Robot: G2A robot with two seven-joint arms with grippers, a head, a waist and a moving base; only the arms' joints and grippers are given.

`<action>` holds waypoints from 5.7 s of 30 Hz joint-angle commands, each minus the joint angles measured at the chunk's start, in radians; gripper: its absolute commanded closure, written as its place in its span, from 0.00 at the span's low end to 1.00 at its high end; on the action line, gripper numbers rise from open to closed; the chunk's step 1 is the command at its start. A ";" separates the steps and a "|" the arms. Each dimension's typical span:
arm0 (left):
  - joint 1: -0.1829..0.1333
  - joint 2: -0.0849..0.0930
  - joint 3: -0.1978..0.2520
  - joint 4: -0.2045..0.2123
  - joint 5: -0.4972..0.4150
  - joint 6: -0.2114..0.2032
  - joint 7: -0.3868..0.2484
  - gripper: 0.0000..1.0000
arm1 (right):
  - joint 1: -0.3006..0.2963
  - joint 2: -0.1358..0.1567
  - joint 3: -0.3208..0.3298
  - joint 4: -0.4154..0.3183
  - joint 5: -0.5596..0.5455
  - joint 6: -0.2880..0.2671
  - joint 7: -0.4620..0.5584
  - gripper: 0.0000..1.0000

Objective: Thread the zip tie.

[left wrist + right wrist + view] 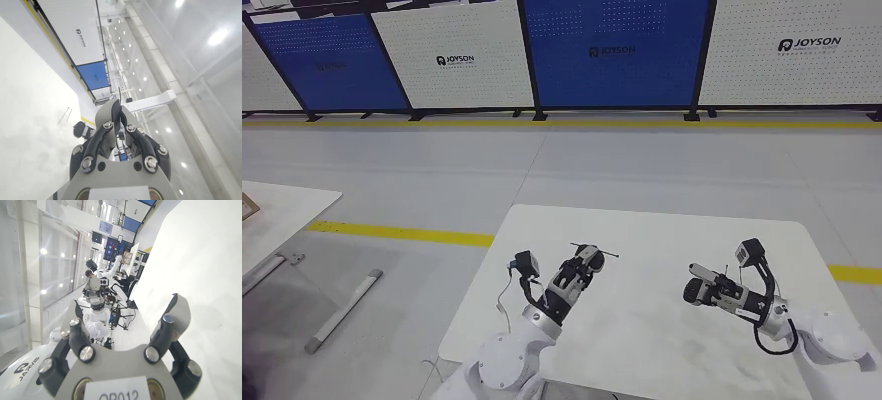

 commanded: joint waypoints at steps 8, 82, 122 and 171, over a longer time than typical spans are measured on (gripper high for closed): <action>0.011 0.000 -0.011 -0.010 -0.007 -0.004 -0.003 1.00 | 0.000 0.000 0.000 0.000 0.000 0.000 0.000 0.00; 0.084 -0.032 0.016 -0.068 0.218 -0.163 0.070 1.00 | 0.000 0.000 0.000 0.000 0.000 0.000 0.000 0.00; 0.097 -0.029 0.039 0.095 0.518 0.107 -0.019 1.00 | 0.000 0.000 0.000 0.000 0.000 0.000 0.000 0.00; 0.069 -0.052 0.042 0.044 0.259 0.010 -0.045 1.00 | 0.000 0.000 0.000 0.000 0.000 0.000 0.000 0.00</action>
